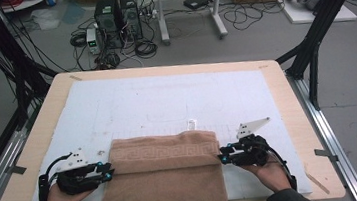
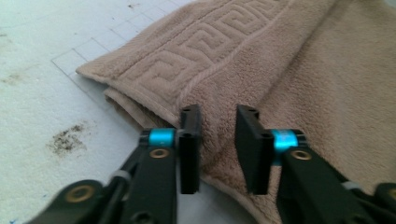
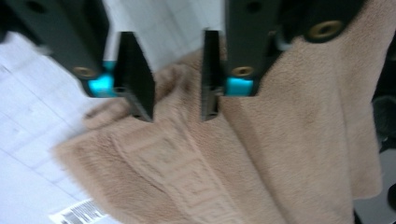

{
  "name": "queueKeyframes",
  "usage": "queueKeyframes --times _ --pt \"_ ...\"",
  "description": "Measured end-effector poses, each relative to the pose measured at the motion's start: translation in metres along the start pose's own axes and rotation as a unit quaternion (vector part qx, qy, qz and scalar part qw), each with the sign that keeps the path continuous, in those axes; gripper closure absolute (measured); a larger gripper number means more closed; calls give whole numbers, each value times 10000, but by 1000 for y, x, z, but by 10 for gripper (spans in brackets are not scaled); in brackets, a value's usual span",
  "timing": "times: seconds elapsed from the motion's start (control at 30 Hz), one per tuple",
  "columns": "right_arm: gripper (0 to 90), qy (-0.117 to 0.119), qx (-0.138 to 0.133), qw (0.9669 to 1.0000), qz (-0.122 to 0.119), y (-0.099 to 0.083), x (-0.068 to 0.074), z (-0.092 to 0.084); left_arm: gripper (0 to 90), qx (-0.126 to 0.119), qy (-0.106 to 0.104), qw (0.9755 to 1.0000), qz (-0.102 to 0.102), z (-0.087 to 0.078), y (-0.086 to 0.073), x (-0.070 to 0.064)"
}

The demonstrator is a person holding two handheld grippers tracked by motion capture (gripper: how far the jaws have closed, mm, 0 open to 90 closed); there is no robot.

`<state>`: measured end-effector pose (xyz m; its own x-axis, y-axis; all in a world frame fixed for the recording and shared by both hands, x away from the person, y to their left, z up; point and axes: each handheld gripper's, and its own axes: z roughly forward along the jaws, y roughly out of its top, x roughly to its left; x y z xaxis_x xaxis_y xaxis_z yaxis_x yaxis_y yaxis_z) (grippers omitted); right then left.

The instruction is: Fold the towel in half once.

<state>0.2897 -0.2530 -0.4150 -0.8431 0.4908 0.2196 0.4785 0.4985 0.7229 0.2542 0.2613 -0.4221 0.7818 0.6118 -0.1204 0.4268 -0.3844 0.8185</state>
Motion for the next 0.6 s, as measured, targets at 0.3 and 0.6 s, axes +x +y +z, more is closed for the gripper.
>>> queueKeyframes --times 0.3,0.6 --pt "484 -139 -64 9999 -54 38 -18 19 551 -201 261 9988 -356 28 29 28" --pt "560 -64 440 9987 266 42 -39 59 500 527 427 9971 -353 67 28 38"
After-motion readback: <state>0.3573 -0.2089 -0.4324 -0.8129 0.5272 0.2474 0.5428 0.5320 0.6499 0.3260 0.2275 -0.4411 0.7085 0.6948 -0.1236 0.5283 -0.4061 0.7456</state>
